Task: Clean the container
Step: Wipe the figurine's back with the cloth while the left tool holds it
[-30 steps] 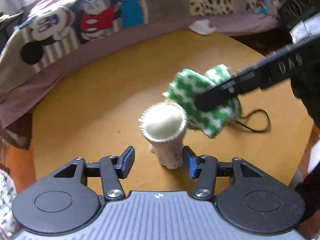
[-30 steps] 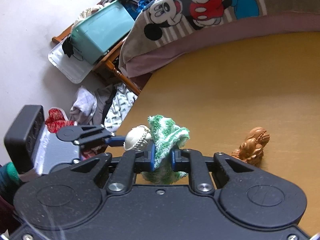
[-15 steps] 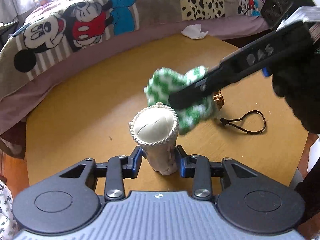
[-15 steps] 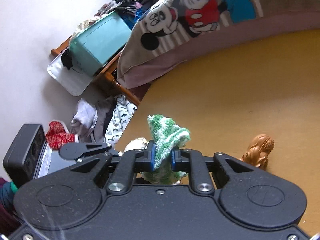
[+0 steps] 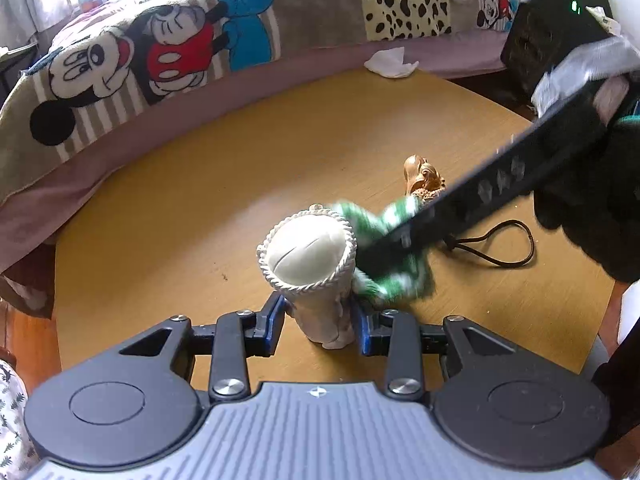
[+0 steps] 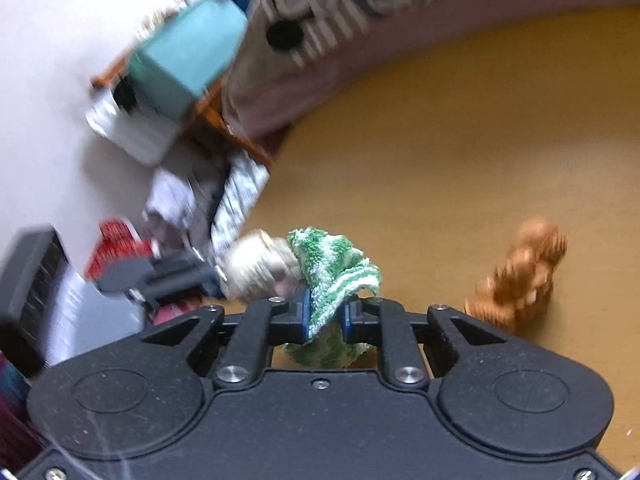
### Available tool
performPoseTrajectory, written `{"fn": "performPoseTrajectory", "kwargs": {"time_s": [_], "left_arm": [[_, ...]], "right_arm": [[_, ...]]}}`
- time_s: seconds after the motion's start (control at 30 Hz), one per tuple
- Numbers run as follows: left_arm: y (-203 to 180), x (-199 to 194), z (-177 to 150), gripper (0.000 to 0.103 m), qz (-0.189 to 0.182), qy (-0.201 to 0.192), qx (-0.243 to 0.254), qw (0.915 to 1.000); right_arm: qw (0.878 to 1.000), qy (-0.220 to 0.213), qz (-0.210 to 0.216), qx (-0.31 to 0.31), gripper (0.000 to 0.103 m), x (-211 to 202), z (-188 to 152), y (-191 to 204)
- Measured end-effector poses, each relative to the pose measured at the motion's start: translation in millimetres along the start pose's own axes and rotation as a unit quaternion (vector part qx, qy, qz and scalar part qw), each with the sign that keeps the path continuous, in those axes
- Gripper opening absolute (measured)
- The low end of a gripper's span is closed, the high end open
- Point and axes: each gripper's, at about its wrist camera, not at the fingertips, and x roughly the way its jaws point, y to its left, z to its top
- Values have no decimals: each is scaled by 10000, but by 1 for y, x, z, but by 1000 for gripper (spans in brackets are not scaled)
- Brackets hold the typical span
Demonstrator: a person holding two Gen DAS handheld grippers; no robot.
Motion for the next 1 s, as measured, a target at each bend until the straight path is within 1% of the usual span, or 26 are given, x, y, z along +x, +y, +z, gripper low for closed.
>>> {"fn": "performPoseTrajectory", "kwargs": {"time_s": [0.1,0.13,0.17,0.2,0.37,0.47,0.6,0.63,0.67,0.77,0.83,0.9,0.97,1.0], "left_arm": [[0,1,0,33,5,10,21,10000],[0,1,0,33,4,15,25,10000],[0,1,0,33,3,20,29,10000],[0,1,0,33,2,22,29,10000],[0,2,0,33,-2,32,41,10000],[0,2,0,33,-1,40,52,10000],[2,3,1,33,-8,42,66,10000],[2,3,1,33,-9,40,64,10000],[3,3,1,33,-9,40,56,10000],[-4,3,1,33,27,43,9,10000],[-3,3,1,34,14,39,0,10000],[-2,3,1,34,7,37,3,10000],[-8,2,1,34,41,46,-28,10000],[-9,2,1,34,51,43,-43,10000]], "right_arm": [[9996,80,-180,-199,16,1,0,3],[9990,85,-285,-326,18,0,1,7],[9984,88,-355,-429,24,-1,2,10],[9980,91,-374,-495,25,-1,3,12],[9965,162,-472,-675,25,-5,2,17],[9962,26,-478,-726,25,-11,1,17],[9974,-17,-422,-581,25,-5,-2,10],[9979,-54,-403,-501,22,-4,-3,7],[9983,-91,-385,-421,14,-3,-4,5],[9995,-219,-208,-88,11,-7,-1,-2],[9986,-403,152,305,11,-14,4,-11],[9923,-681,656,802,11,-21,8,-22],[9808,-833,1170,1317,11,-22,7,-34],[9761,-859,1294,1518,11,-19,6,-38]]}}
